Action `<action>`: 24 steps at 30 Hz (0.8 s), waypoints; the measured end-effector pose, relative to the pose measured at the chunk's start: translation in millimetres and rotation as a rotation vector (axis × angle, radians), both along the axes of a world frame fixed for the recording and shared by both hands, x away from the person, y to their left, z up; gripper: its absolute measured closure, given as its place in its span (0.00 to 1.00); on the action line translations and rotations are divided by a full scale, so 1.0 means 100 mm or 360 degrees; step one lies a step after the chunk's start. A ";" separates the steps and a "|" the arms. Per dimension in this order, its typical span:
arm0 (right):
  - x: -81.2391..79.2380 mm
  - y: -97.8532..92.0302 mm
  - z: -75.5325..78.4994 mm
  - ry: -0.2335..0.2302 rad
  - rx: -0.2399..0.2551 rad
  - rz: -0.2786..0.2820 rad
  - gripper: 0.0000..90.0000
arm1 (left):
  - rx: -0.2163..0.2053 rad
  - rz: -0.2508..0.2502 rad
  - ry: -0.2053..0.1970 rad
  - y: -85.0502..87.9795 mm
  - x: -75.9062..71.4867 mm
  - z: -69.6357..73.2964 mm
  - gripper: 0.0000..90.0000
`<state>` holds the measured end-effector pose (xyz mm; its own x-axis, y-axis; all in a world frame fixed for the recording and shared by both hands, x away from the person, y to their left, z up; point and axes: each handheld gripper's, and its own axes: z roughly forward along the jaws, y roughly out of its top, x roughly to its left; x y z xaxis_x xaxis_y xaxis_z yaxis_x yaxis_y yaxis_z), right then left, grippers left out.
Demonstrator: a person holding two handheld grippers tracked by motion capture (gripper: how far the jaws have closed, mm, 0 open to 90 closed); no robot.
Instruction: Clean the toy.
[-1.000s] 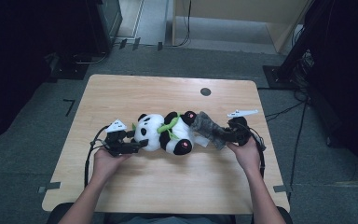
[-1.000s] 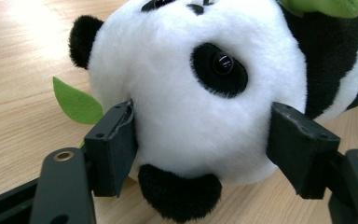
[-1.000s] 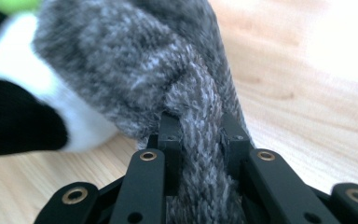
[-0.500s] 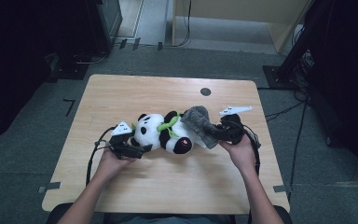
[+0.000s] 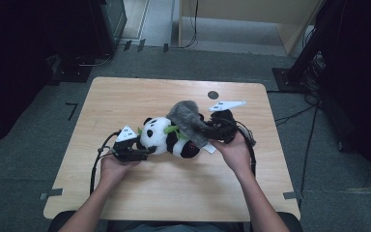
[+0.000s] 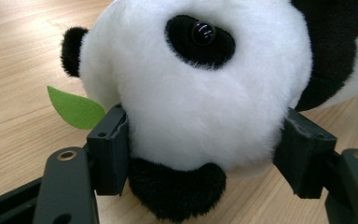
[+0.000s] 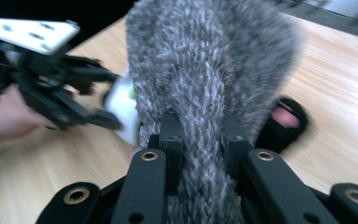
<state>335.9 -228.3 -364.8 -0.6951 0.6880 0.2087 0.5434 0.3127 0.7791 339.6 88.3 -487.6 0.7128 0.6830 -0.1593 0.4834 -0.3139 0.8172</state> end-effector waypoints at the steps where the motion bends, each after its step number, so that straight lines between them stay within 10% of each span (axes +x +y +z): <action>1: 0.01 0.09 0.02 -0.0004 -0.0007 0.0026 0.85 | 0.0004 -0.0001 -0.0001 0.00 0.00 0.00 0.34; 12: 0.28 1.00 -0.15 0.0042 -0.0188 0.0166 0.85 | -0.0033 0.0029 0.0023 0.01 0.01 0.02 0.35; 24: 0.26 1.25 -0.36 0.0021 -0.0350 0.0198 0.86 | -0.0039 0.0049 0.0074 0.00 0.01 0.02 0.36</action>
<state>362.1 -103.4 -400.6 -0.7753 0.6273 0.0734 0.5000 0.5387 0.6781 341.0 88.4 -485.2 0.6830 0.6999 -0.2087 0.5300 -0.2784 0.8010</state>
